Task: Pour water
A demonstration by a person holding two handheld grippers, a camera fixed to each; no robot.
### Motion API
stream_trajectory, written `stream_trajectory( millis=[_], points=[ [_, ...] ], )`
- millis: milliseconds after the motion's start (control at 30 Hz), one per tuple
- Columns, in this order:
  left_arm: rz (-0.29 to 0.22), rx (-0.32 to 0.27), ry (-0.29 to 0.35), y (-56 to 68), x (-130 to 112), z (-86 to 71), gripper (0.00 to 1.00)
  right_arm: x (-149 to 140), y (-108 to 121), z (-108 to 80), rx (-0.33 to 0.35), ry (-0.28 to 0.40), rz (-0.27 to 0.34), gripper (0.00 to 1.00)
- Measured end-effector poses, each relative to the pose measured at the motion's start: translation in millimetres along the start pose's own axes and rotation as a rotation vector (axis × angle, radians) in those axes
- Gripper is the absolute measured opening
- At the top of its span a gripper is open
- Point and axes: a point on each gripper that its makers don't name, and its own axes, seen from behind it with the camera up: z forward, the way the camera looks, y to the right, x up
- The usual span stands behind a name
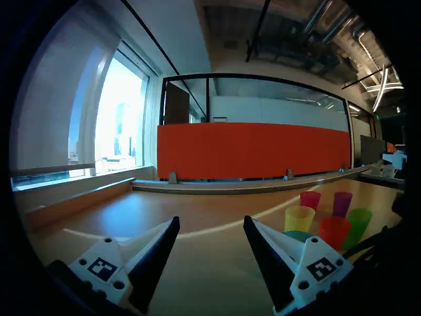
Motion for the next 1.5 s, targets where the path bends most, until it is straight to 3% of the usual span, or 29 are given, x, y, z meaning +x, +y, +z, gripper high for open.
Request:
stream_trajectory(
  millis=[400,600,1500],
  points=[
    [0.0,0.0,0.0,0.0,-0.2,-0.3,0.9,-33.9,6.9,-7.5,-0.012,-0.029,-0.03,0.98],
    [0.0,0.0,0.0,-0.1,-0.3,-0.1,0.9,-45.8,7.5,-9.4,-0.014,-0.045,0.0,0.98],
    [0.0,0.0,0.0,-0.5,-0.6,-0.3,0.9,-63.2,8.2,-7.0,-0.019,-0.075,0.041,0.98]
  ],
)
